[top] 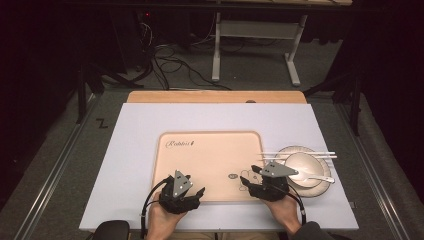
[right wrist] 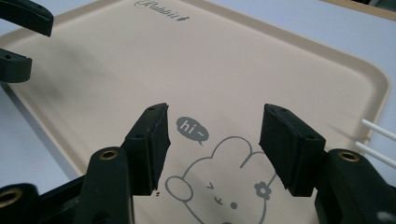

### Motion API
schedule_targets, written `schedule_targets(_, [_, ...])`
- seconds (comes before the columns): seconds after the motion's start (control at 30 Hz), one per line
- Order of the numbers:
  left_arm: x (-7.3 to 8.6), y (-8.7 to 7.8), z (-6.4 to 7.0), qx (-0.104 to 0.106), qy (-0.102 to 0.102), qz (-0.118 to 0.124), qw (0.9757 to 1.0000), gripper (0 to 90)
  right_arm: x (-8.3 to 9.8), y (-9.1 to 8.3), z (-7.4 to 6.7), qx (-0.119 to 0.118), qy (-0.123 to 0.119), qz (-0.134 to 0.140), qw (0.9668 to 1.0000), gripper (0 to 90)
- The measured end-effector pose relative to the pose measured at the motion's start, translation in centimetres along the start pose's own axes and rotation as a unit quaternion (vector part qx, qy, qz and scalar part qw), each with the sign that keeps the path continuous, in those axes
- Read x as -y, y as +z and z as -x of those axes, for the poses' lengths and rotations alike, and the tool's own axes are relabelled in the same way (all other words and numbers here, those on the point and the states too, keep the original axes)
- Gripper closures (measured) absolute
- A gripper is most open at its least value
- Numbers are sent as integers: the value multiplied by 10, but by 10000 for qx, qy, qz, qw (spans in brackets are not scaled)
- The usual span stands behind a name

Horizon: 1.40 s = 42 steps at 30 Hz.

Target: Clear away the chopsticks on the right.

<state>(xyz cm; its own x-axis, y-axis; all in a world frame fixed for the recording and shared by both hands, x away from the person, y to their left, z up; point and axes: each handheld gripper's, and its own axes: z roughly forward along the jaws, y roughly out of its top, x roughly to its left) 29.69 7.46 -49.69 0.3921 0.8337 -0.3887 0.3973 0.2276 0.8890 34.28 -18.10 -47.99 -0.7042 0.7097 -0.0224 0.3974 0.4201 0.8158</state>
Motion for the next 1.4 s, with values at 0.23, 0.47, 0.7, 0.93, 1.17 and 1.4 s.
schedule_targets(0.23, [-1,0,1,76,11,35,10000,366,0,-5,0,42,-5,80,10000,438])
schedule_targets(0.47, [-4,7,3,187,3,19,9998,363,4,-13,3,112,51,135,9998,434])
schedule_targets(0.7, [-3,13,7,328,-74,-230,9992,362,7,-21,5,208,239,96,9995,427])
schedule_targets(0.93, [-4,17,9,389,6,-316,9987,361,9,-26,4,75,364,-103,9993,446])
schedule_targets(1.17, [-2,22,12,459,35,-388,9982,361,11,-33,3,68,333,-117,9994,463])
schedule_targets(1.4, [-3,25,14,527,48,-429,9977,363,13,-42,2,31,388,-116,9992,475])
